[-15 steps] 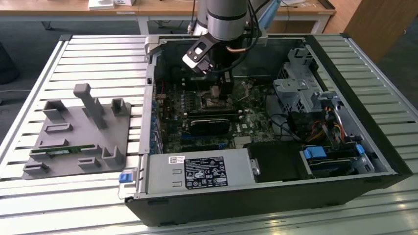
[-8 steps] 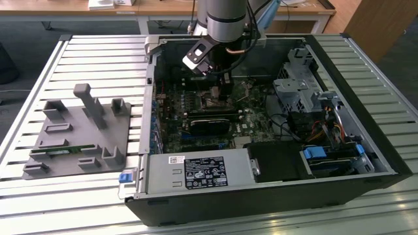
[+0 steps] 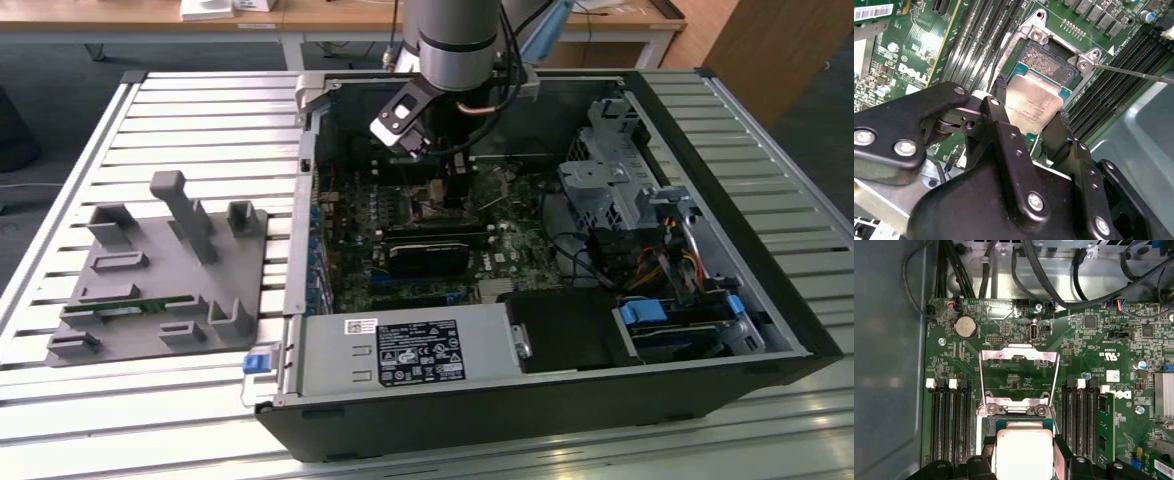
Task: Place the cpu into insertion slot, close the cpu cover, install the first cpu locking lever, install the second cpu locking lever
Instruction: 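Place the cpu into insertion slot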
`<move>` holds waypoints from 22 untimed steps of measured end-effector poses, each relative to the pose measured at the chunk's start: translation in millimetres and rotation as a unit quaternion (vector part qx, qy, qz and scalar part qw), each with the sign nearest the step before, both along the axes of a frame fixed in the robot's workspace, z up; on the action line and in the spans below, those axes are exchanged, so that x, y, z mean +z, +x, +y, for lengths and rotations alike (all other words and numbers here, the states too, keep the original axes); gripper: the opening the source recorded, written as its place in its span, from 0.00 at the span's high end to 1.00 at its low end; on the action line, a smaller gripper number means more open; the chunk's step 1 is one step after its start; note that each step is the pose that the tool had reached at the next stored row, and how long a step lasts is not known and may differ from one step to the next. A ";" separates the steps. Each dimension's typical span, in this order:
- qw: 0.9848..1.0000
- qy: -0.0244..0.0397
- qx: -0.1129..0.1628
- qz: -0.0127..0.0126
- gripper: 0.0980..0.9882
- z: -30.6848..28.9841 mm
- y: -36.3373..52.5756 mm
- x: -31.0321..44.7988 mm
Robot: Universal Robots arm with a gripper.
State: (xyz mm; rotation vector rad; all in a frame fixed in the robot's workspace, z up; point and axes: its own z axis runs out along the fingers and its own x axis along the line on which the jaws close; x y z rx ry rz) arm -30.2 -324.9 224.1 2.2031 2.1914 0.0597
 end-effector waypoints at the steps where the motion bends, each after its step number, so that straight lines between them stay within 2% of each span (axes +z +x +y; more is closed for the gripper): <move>1: 1.000 0.000 0.000 0.000 0.51 0.1 -0.1 -1.1; 6: 1.000 0.000 0.000 0.000 0.51 0.9 -0.5 -6.2; 16: 1.000 0.000 0.000 0.000 0.51 4.8 -3.6 -11.1; 22: 1.000 0.000 -0.002 0.000 0.51 4.9 -6.5 -15.3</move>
